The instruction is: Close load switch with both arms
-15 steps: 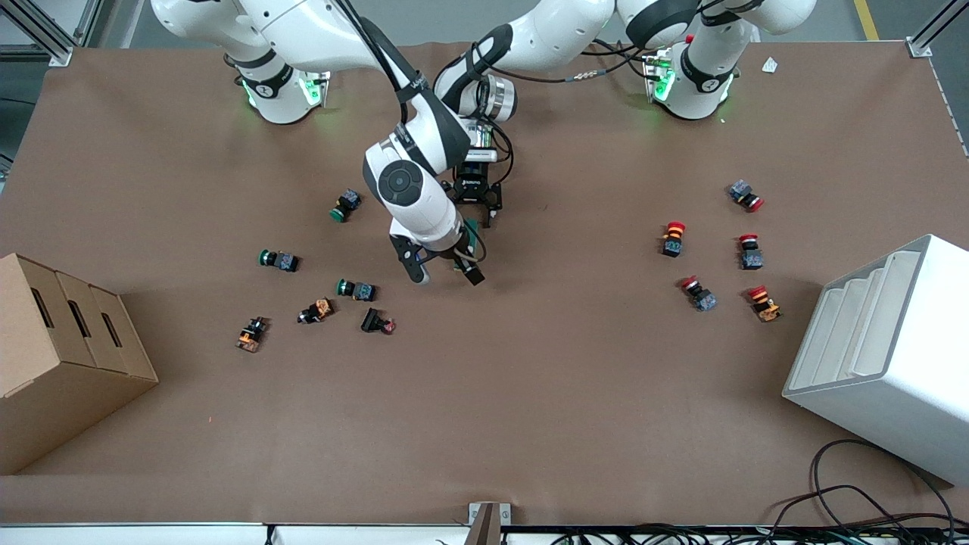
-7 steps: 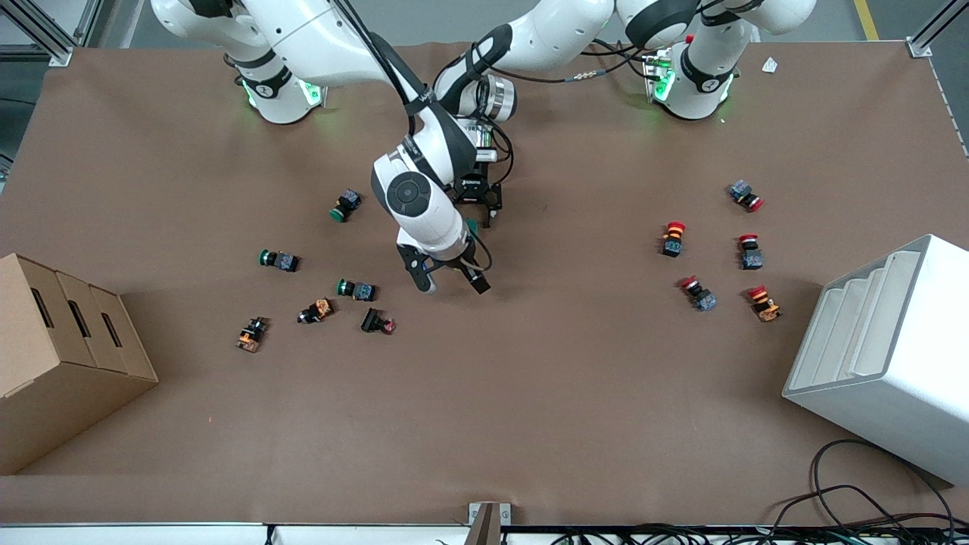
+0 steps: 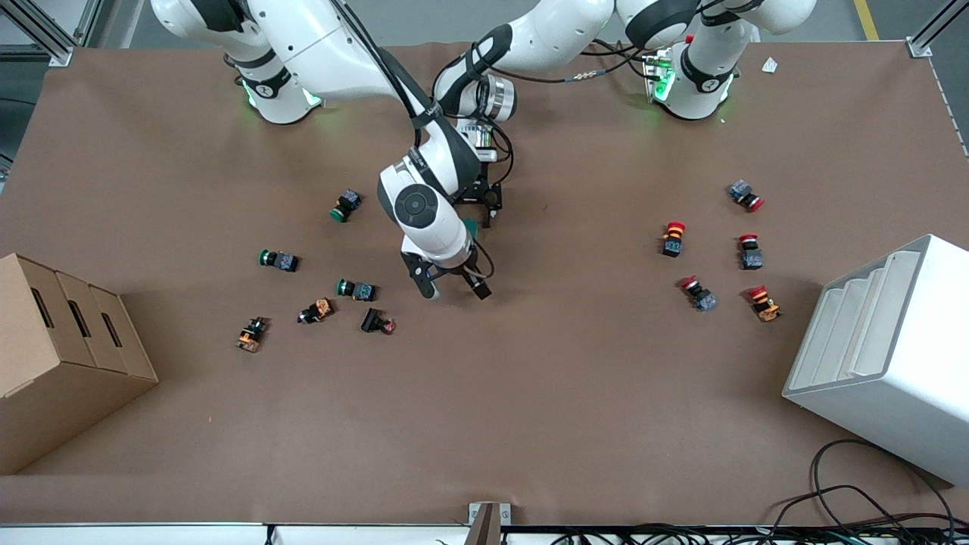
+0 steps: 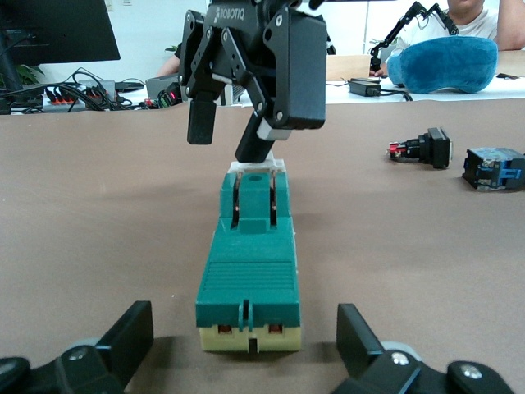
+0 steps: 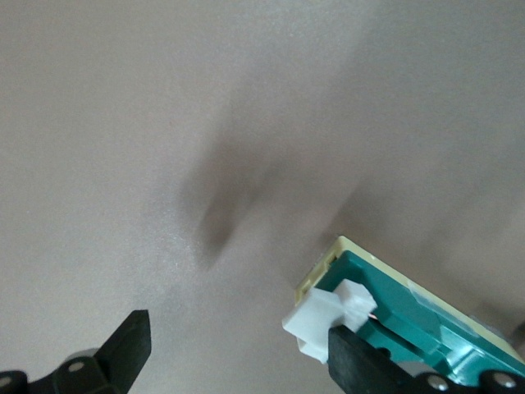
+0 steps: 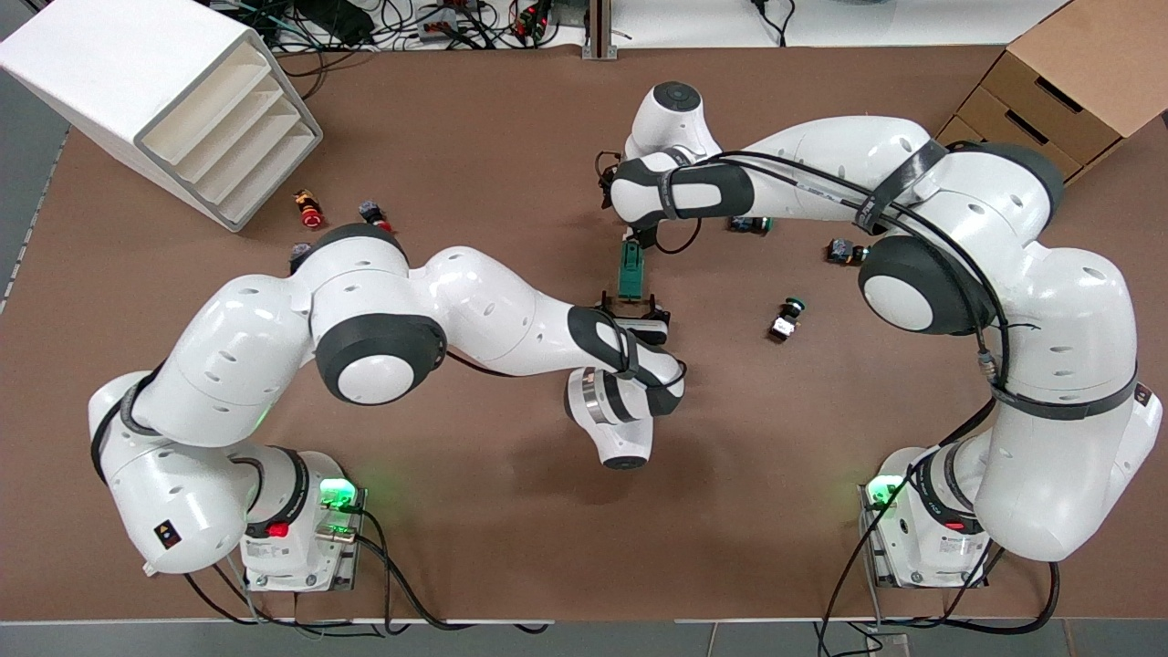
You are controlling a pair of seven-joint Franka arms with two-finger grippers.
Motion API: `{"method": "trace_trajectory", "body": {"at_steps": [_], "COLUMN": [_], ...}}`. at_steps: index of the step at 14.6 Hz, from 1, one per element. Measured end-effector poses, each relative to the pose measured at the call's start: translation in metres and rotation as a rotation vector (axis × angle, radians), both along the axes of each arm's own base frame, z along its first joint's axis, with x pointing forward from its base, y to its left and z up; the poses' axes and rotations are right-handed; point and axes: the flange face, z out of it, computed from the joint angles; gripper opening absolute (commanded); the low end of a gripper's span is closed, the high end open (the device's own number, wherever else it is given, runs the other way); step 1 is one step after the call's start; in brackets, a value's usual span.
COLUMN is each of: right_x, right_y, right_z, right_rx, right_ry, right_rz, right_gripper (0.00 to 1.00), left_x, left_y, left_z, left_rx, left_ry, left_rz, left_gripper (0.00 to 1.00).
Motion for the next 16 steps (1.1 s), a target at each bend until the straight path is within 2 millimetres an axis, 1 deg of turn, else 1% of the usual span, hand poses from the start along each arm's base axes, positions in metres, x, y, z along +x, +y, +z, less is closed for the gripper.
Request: {"method": "trace_trajectory", "body": {"at_steps": [1, 3, 4, 6, 7, 8, 9, 10, 11, 13, 14, 16], "right_x": [0.004, 0.023, 0.034, 0.060, 0.074, 0.088, 0.099, 0.109, 0.116, 0.122, 0.124, 0.125], "right_y": [0.000, -0.009, -0.019, -0.050, -0.070, -0.092, -0.117, -0.144, -0.174, -0.237, -0.267, -0.319], "right_z": [0.002, 0.013, 0.017, 0.023, 0.032, 0.047, 0.069, 0.094, 0.121, 0.173, 0.195, 0.224], "right_rx": [-0.002, -0.011, -0.023, -0.052, -0.063, -0.069, -0.072, -0.075, -0.082, -0.109, -0.116, -0.107], "right_ry": [-0.012, -0.053, -0.068, -0.057, -0.044, -0.031, -0.019, -0.007, 0.005, 0.019, 0.020, 0.005], "right_rz": [0.002, 0.002, 0.013, 0.069, 0.115, 0.167, 0.231, 0.301, 0.371, 0.506, 0.574, 0.708], "right_gripper": [1.00, 1.00, 1.00, 1.00, 1.00, 1.00, 1.00, 1.00, 1.00, 1.00, 1.00, 1.00], "left_x": [0.000, 0.000, 0.000, 0.000, 0.001, 0.001, 0.001, 0.003, 0.006, 0.024, 0.037, 0.064], "left_y": [0.000, 0.000, 0.000, 0.000, -0.001, -0.004, -0.008, -0.013, -0.020, -0.036, -0.044, -0.063], "left_z": [0.000, 0.000, 0.000, 0.000, 0.001, 0.004, 0.011, 0.023, 0.036, 0.069, 0.088, 0.129], "left_rx": [0.000, 0.000, 0.000, 0.007, 0.019, 0.041, 0.083, 0.140, 0.186, 0.226, 0.219, 0.179], "left_ry": [0.000, 0.000, 0.000, -0.001, 0.001, 0.014, 0.046, 0.098, 0.158, 0.241, 0.263, 0.325], "left_rz": [0.000, 0.000, 0.000, -0.001, 0.001, 0.019, 0.060, 0.115, 0.157, 0.214, 0.235, 0.277], "left_gripper": [0.99, 0.99, 0.99, 0.99, 0.99, 0.98, 0.98, 0.98, 0.98, 0.99, 0.99, 1.00]}}
